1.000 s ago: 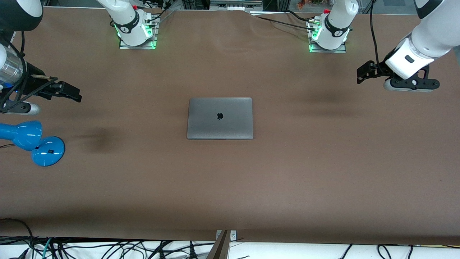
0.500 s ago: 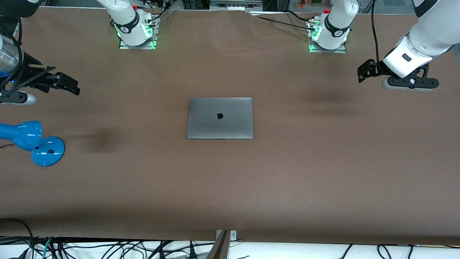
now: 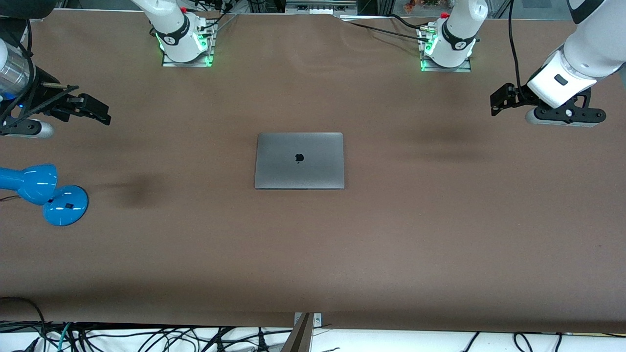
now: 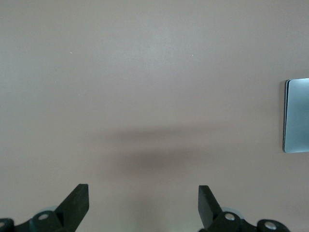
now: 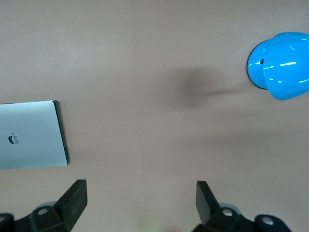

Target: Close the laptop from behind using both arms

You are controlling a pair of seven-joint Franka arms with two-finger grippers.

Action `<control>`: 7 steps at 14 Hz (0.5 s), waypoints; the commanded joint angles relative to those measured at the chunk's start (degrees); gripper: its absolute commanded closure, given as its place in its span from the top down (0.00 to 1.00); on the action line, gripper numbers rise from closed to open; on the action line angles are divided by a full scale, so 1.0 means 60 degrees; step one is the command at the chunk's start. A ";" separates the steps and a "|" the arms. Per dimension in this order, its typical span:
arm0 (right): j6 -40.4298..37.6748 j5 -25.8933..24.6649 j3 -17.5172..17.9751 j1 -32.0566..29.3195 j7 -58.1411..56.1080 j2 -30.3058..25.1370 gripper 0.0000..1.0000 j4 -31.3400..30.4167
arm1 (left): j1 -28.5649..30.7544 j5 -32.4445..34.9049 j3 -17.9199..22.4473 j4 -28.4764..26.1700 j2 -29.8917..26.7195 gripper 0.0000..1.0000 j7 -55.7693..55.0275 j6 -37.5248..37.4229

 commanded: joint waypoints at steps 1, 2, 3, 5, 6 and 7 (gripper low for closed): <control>-0.0019 0.0129 0.0040 -0.0049 -0.0015 -0.0253 1.00 -0.0298 | -0.0078 0.0197 0.0017 0.0349 0.0158 1.00 -0.0012 -0.0595; -0.0049 0.0129 0.0040 -0.0049 -0.0015 -0.0238 1.00 -0.0327 | -0.0078 0.0182 0.0002 0.0364 0.0144 1.00 -0.0027 -0.0655; -0.0078 0.0129 0.0040 -0.0049 -0.0015 -0.0223 1.00 -0.0327 | -0.0078 0.0182 0.0016 0.0364 0.0144 1.00 -0.0012 -0.0685; -0.0064 0.0129 0.0040 -0.0049 -0.0015 -0.0223 1.00 -0.0385 | -0.0063 0.0182 0.0017 0.0364 0.0144 1.00 0.0003 -0.0700; 0.0038 0.0129 0.0040 -0.0049 -0.0001 -0.0209 1.00 -0.0444 | -0.0063 0.0182 0.0031 0.0364 0.0158 1.00 0.0003 -0.0700; 0.0082 0.0129 0.0040 -0.0049 -0.0001 -0.0194 1.00 -0.0459 | -0.0063 0.0182 0.0046 0.0364 0.0158 1.00 0.0003 -0.0700</control>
